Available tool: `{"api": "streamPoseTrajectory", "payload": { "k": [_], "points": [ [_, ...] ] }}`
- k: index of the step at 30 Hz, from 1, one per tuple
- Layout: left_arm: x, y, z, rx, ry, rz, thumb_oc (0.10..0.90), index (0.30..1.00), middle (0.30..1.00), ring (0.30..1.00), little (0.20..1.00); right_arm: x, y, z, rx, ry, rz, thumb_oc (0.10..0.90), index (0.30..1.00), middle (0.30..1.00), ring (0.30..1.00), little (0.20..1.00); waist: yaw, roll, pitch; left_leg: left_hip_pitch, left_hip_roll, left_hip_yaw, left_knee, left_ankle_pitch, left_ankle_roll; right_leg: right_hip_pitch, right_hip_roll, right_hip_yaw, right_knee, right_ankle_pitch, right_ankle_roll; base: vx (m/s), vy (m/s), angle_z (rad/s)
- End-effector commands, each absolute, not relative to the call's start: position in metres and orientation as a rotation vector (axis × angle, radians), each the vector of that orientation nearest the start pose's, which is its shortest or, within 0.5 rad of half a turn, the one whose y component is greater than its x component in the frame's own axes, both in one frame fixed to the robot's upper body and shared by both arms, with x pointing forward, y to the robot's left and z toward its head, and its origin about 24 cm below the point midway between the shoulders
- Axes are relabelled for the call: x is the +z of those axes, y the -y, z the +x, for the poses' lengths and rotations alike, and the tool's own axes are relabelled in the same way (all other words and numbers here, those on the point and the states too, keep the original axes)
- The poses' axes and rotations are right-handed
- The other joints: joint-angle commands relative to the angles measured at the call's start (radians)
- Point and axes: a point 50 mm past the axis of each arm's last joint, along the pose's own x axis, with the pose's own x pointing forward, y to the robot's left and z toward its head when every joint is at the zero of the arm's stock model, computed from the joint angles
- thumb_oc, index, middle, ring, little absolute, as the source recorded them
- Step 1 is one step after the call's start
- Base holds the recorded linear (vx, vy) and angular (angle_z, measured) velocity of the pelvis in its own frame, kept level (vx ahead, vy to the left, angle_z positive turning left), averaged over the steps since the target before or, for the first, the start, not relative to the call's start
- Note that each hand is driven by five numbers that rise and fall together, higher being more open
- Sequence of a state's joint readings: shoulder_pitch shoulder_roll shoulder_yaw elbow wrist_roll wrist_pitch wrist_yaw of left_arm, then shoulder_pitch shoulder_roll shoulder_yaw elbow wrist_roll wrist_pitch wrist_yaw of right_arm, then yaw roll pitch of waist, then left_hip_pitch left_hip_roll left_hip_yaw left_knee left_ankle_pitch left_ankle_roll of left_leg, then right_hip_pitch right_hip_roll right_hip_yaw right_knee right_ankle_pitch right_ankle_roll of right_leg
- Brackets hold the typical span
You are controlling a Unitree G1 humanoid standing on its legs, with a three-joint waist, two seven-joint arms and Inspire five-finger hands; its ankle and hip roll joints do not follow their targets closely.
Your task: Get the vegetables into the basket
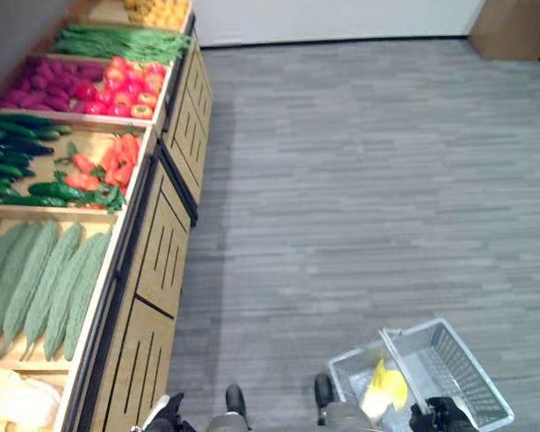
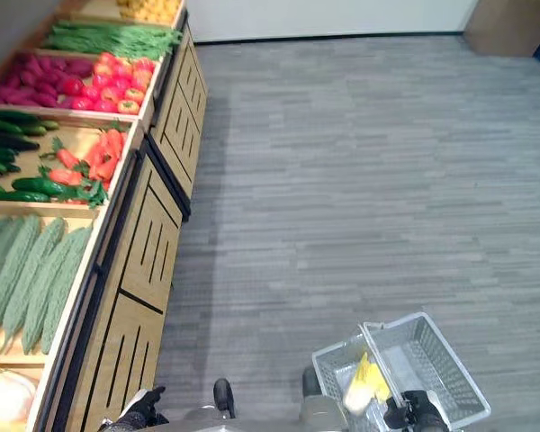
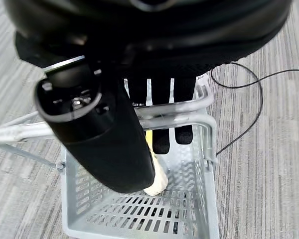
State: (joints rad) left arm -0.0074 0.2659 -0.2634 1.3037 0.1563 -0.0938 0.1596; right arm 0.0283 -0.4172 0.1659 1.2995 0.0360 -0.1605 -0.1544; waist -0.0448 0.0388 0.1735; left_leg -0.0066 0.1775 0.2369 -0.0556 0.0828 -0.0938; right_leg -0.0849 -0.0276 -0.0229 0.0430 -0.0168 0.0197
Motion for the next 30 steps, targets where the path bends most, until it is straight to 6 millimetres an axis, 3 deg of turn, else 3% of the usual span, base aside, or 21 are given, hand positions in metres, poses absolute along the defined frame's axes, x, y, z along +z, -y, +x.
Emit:
{"api": "streamPoseTrajectory", "payload": {
  "k": [1,4,5,6,9,10,12,14,15,19,21,26,28,30],
  "points": [
    [-0.156,-0.248,0.096,0.001,-1.147,0.635,0.900,1.000,1.000,1.000,1.000,-0.124,0.316,0.099,-0.228,-1.014,-0.589,0.400,0.300,0.300,0.300,0.300,-0.003,-0.037,0.004,0.002,0.046,-0.093,0.137,0.006,-0.033,0.036,0.013,0.009,0.060,-0.042,0.036,0.06,-0.224,0.00],
    [-0.156,-0.247,0.096,-0.003,-1.147,0.629,0.900,1.000,1.000,1.000,1.000,-0.119,0.323,0.100,-0.193,-0.991,-0.638,0.400,0.300,0.300,0.300,0.300,0.013,-0.044,0.028,-0.068,0.027,-0.172,0.280,0.051,-0.030,0.056,0.022,0.014,0.064,-0.049,0.015,0.06,-0.156,0.05],
    [-0.157,-0.246,0.095,-0.005,-1.149,0.625,0.900,1.000,1.000,1.000,1.000,-0.117,0.326,0.100,-0.195,-0.990,-0.652,0.400,0.300,0.300,0.300,0.300,0.016,-0.045,0.033,-0.091,0.005,-0.206,0.296,0.054,-0.023,0.061,0.019,0.014,0.063,-0.051,0.014,0.14,-0.056,-0.08],
    [-0.158,-0.244,0.094,0.000,-1.155,0.612,0.900,1.000,1.000,1.000,1.000,-0.114,0.331,0.101,-0.211,-0.984,-0.658,0.400,0.300,0.300,0.300,0.300,0.026,-0.045,0.034,-0.134,-0.046,-0.249,0.262,0.033,-0.005,0.076,0.013,0.027,0.055,-0.060,0.020,0.19,-0.009,-0.15],
    [-0.158,-0.243,0.092,0.009,-1.153,0.602,0.900,1.000,1.000,1.000,1.000,-0.110,0.334,0.107,-0.206,-0.953,-0.680,0.400,0.300,0.300,0.300,0.300,0.036,-0.044,0.030,-0.186,-0.053,-0.245,0.169,0.043,0.003,0.101,0.010,0.036,0.048,-0.082,0.027,0.22,0.044,-0.01],
    [-0.158,-0.242,0.093,0.010,-1.153,0.603,0.900,1.000,1.000,1.000,1.000,-0.109,0.335,0.108,-0.208,-0.946,-0.691,0.400,0.300,0.300,0.300,0.300,0.046,-0.035,0.030,-0.227,-0.054,-0.242,0.126,0.089,0.000,0.119,0.016,0.036,0.045,-0.092,0.029,0.17,0.046,0.00],
    [-0.159,-0.240,0.092,0.008,-1.149,0.598,0.900,1.000,1.000,1.000,1.000,-0.109,0.334,0.107,-0.205,-0.947,-0.698,0.400,0.300,0.300,0.300,0.300,0.063,-0.034,0.026,-0.241,-0.073,-0.254,0.066,0.120,-0.005,0.158,0.017,0.053,0.036,-0.111,0.030,0.22,0.057,-0.09],
    [-0.159,-0.239,0.092,0.014,-1.146,0.592,0.900,1.000,1.000,1.000,1.000,-0.109,0.332,0.108,-0.192,-0.936,-0.703,0.400,0.300,0.300,0.300,0.300,0.070,-0.033,0.022,-0.257,-0.079,-0.257,0.050,0.129,-0.008,0.178,0.018,0.066,0.029,-0.117,0.032,0.33,0.120,-0.59],
    [-0.160,-0.240,0.087,0.015,-1.157,0.593,0.900,1.000,1.000,1.000,1.000,-0.112,0.329,0.105,-0.178,-0.952,-0.695,0.400,0.300,0.300,0.300,0.300,0.086,-0.037,-0.003,-0.228,-0.083,-0.250,0.034,0.123,-0.003,0.221,0.003,0.096,0.015,-0.134,0.047,0.50,0.263,-0.73],
    [-0.160,-0.242,0.086,0.012,-1.159,0.608,0.900,1.000,1.000,1.000,1.000,-0.115,0.327,0.101,-0.172,-0.974,-0.697,0.400,0.300,0.300,0.300,0.300,0.089,-0.048,-0.028,-0.213,-0.099,-0.223,0.033,0.107,0.015,0.234,-0.045,0.097,0.015,-0.135,0.075,0.27,0.212,-0.60],
    [-0.159,-0.246,0.083,0.005,-1.168,0.629,0.900,1.000,1.000,1.000,1.000,-0.122,0.322,0.092,-0.185,-1.013,-0.662,0.400,0.300,0.300,0.300,0.300,0.089,-0.078,-0.050,-0.203,-0.130,-0.192,0.057,0.060,0.051,0.230,-0.096,0.112,0.039,-0.083,0.115,0.32,0.264,-0.24],
    [-0.157,-0.249,0.087,0.010,-1.153,0.624,0.900,1.000,1.000,1.000,1.000,-0.125,0.316,0.095,-0.168,-1.015,-0.653,0.400,0.300,0.300,0.300,0.300,0.097,-0.106,-0.060,-0.207,-0.162,-0.172,0.073,0.020,0.080,0.200,-0.142,0.124,0.049,0.008,0.149,0.15,0.170,-0.12],
    [-0.156,-0.250,0.092,0.014,-1.141,0.623,0.900,1.000,1.000,1.000,1.000,-0.124,0.313,0.103,-0.171,-0.995,-0.646,0.400,0.300,0.300,0.300,0.300,0.102,-0.114,-0.060,-0.212,-0.179,-0.167,0.080,0.002,0.093,0.182,-0.160,0.130,0.062,0.060,0.164,0.09,0.143,-0.01],
    [-0.154,-0.252,0.099,0.029,-1.120,0.618,0.900,1.000,1.000,1.000,1.000,-0.120,0.309,0.121,-0.163,-0.948,-0.654,0.400,0.300,0.300,0.300,0.300,0.112,-0.113,-0.051,-0.193,-0.194,-0.164,0.078,-0.028,0.117,0.118,-0.173,0.123,0.170,0.129,0.177,0.13,0.236,-0.06]
  ]
}}
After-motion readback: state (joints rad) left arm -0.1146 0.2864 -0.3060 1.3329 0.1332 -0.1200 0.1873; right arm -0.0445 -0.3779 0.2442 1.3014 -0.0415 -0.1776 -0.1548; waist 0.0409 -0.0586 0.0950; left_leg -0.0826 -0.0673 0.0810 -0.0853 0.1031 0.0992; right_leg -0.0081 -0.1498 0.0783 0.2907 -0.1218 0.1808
